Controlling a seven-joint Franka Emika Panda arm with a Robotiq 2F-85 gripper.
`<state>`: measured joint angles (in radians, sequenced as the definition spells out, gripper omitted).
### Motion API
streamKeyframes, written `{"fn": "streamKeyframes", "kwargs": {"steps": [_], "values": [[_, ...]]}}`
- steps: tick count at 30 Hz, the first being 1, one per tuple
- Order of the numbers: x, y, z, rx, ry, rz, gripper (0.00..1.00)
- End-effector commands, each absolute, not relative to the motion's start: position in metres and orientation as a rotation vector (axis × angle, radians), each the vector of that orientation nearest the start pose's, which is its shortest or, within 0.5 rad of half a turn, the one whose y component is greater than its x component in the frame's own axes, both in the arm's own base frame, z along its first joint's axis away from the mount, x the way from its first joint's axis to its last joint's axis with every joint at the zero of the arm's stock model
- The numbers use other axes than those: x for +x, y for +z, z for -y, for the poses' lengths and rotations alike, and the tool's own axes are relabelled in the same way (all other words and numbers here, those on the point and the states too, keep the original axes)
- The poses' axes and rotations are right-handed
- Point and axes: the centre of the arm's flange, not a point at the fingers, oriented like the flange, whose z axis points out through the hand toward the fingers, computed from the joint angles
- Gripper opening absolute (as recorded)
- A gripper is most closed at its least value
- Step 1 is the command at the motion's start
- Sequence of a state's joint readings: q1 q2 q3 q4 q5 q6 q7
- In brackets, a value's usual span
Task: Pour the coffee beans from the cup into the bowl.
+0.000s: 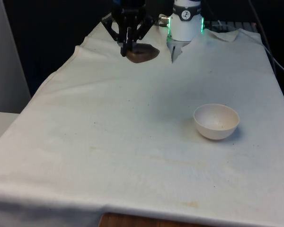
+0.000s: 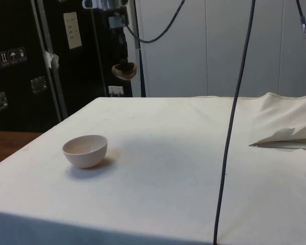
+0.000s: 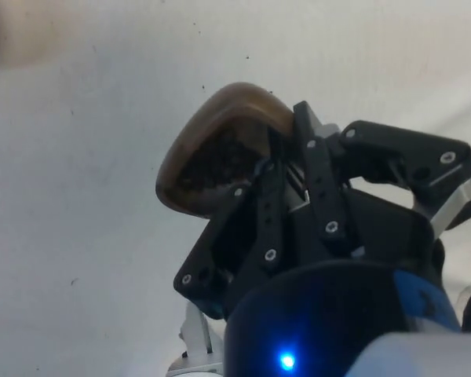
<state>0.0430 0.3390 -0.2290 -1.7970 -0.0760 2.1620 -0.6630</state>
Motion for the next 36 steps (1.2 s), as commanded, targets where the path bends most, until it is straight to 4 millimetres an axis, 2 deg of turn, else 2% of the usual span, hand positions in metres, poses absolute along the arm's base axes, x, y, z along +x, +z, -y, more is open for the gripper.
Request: {"fn": "streamKeyframes", "kwargs": {"steps": [1, 18, 36], "values": [[0.632, 0.368, 0.111, -3.166, 0.044, 0.863, 0.0], [0.635, 0.383, 0.078, -3.233, 0.022, 0.833, 0.0], [0.642, 0.383, 0.052, -3.296, 0.006, 0.774, 0.0]]}}
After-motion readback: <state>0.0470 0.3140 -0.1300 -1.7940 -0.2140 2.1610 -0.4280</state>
